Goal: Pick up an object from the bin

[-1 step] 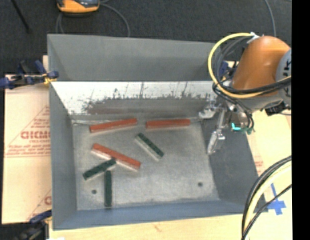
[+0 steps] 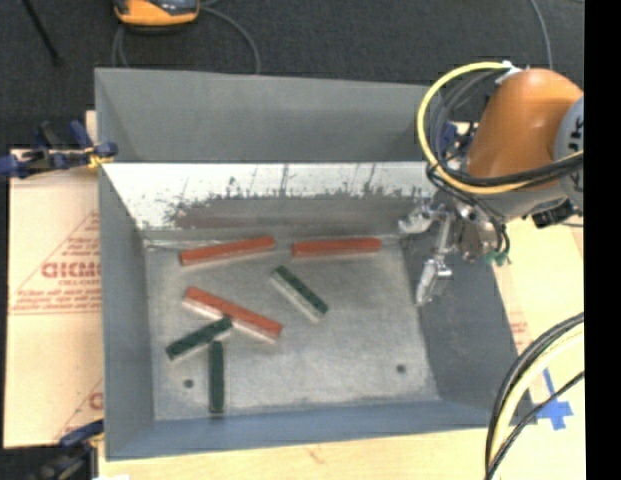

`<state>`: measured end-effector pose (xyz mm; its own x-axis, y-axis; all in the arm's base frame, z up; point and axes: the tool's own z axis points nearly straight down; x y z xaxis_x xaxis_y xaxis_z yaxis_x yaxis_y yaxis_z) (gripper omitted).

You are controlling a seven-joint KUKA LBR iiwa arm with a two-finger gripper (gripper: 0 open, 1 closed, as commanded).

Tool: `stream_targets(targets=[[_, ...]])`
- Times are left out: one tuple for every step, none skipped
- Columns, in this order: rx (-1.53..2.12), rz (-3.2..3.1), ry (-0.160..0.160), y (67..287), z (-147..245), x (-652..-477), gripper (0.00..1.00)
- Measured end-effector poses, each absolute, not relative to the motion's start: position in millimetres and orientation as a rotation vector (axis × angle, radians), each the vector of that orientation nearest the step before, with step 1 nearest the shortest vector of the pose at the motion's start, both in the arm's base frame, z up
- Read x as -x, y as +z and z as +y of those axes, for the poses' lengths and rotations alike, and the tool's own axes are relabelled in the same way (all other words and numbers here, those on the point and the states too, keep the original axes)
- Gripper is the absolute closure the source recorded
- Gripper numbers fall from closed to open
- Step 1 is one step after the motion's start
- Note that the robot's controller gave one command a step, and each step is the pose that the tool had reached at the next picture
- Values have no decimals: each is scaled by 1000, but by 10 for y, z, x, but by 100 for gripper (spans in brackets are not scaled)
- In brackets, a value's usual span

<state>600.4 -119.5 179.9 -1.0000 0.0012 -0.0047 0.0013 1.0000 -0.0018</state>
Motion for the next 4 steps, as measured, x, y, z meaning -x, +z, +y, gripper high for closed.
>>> stream_targets(targets=[[-18,3129,-3,1218,-986,-6317,0],[-42,3138,1,1152,-722,-6429,0],[-28,3134,-1,1376,-649,-6455,0],[-258,3123,2,757,-583,-6470,0]])
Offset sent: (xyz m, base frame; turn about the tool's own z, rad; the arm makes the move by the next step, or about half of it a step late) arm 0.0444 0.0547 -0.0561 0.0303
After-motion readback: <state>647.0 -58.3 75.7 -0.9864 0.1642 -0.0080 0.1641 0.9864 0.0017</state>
